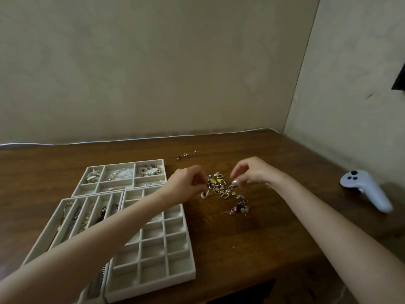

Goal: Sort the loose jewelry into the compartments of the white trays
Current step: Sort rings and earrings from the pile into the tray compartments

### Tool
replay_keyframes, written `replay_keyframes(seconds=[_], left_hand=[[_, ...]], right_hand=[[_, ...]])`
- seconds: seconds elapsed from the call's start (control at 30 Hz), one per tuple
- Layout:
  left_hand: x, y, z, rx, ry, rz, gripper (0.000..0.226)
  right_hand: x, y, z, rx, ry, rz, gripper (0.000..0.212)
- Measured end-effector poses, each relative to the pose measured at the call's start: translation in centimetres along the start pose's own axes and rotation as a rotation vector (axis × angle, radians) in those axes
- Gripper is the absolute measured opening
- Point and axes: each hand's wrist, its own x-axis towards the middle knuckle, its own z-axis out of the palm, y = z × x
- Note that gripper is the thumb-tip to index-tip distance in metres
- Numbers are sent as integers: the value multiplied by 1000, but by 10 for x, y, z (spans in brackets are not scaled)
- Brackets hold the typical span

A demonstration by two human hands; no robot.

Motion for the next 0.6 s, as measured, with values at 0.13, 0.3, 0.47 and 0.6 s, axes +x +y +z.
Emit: replay_keyframes(seconds=[0.13, 0.3, 0.47, 0.6], left_hand=[[4, 12, 6, -277, 88, -153, 30], [7, 11, 0, -307, 287, -160, 30], [7, -14, -20, -208, 275, -191, 20], [-1, -27, -38, -72, 262, -176, 19]], right_hand=[[1, -23, 18, 467, -27, -85, 19], [10, -41, 52, 673, 8, -74, 13], [17, -56, 74, 751, 30, -79, 11], [19, -71, 83, 777, 10, -112, 12]])
